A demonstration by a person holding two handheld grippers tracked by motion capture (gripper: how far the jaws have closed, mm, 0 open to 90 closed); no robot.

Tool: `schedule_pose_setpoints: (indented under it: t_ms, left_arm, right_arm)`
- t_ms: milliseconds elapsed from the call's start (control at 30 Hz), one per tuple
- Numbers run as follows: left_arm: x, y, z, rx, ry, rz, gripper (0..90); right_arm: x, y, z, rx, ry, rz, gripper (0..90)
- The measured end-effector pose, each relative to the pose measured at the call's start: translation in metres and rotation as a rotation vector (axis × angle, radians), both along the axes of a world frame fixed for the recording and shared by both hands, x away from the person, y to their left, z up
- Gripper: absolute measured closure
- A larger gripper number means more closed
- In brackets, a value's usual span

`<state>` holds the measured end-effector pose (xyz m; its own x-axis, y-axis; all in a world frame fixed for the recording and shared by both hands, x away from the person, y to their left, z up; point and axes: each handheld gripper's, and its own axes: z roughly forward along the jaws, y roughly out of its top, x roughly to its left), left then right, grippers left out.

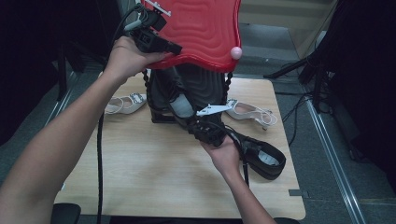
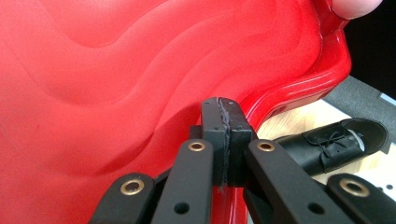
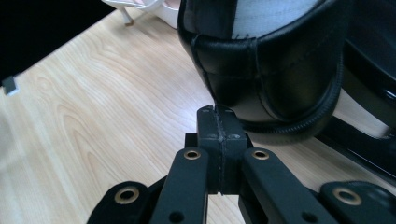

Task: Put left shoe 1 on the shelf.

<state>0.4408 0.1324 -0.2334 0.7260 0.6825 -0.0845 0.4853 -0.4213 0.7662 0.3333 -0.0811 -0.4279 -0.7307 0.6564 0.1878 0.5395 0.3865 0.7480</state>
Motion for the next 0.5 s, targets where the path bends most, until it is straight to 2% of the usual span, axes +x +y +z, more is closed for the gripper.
schedule_pose_setpoints:
  t_ms: [67,133,300,500]
  left_arm:
    - [-0.0002,0.0,-0.0003,-0.001,-0.004,-0.001,90.0]
    - [-0.0002,0.0001,-0.0003,-0.001,-0.005,-0.003,90.0]
    - [-0.001,-0.0006,-0.0003,0.003,-0.008,-0.001,90.0]
    - [0.0004,0.0019,-0.0004,0.004,-0.009,0.009,90.0]
  right_arm:
    - [0.0023,0.002,0.0005,-0.002,0.008,0.01,90.0]
    - [0.0013,0.0034,0.0007,-0.012,-0.005,0.008,90.0]
    - [0.0018,0.0053,0.0001,0.02,0.002,-0.008,90.0]
    - [0.0056,0.0097,0.0013,0.035,0.021,-0.014,90.0]
